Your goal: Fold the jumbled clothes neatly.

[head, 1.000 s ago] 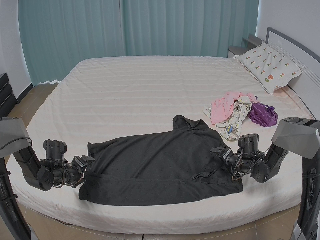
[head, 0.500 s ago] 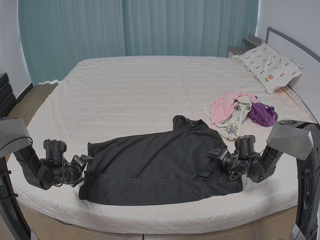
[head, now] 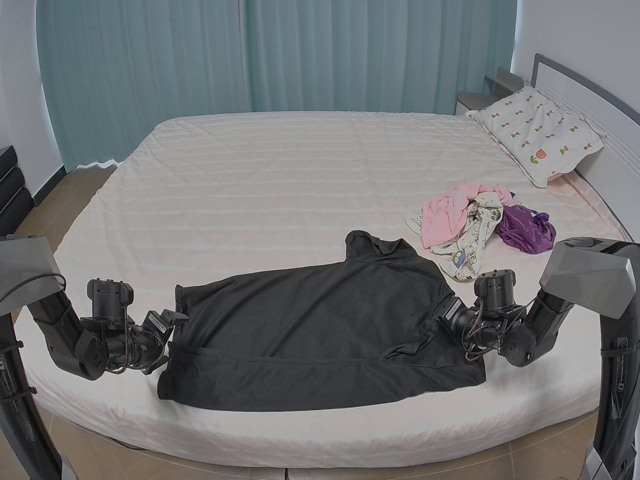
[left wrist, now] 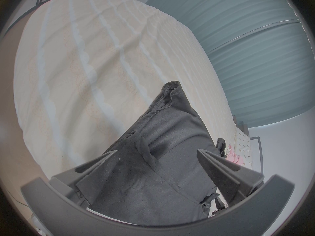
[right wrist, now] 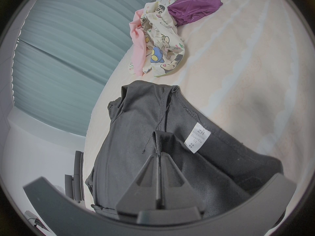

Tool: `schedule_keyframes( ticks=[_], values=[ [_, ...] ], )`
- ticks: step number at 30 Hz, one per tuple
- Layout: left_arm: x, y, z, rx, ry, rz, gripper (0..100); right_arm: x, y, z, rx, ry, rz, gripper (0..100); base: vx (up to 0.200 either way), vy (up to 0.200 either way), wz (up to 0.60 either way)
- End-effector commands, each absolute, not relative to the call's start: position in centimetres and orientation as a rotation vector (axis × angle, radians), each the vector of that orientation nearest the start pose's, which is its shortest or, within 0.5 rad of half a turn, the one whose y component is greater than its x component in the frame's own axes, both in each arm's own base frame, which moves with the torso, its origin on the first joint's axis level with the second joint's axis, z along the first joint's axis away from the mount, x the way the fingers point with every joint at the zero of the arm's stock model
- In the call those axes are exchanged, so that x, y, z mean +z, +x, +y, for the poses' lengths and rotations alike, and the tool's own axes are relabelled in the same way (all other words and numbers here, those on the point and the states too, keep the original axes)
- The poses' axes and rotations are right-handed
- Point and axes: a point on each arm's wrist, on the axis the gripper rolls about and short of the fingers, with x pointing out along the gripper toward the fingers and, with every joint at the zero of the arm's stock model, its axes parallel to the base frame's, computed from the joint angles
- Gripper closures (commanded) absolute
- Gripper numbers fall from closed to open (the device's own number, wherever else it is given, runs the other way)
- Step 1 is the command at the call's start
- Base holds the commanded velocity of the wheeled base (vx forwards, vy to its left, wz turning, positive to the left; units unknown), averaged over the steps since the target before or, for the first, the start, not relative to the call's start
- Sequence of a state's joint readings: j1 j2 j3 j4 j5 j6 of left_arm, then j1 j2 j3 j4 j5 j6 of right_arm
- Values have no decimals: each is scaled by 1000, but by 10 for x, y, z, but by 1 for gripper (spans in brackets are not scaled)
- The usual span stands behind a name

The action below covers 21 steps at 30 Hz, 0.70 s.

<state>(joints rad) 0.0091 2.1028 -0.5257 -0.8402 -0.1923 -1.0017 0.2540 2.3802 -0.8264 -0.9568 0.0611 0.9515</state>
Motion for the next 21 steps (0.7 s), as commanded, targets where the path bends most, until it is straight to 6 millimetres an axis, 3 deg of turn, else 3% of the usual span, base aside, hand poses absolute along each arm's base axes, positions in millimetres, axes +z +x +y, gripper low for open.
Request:
schedule_keyframes(
  ticks=[1,5,12,21],
  values=[
    [14,302,-1,212,-1026,764,0,-14,363,96,6,862,682,100,0,0,0],
    [14,302,-1,213,-1026,765,0,-5,358,95,15,866,672,100,0,0,0],
    [15,303,2,218,-1031,753,0,33,336,90,63,870,633,100,0,0,0],
    [14,303,6,229,-1036,750,0,39,306,85,100,700,744,100,0,0,0]
  ],
)
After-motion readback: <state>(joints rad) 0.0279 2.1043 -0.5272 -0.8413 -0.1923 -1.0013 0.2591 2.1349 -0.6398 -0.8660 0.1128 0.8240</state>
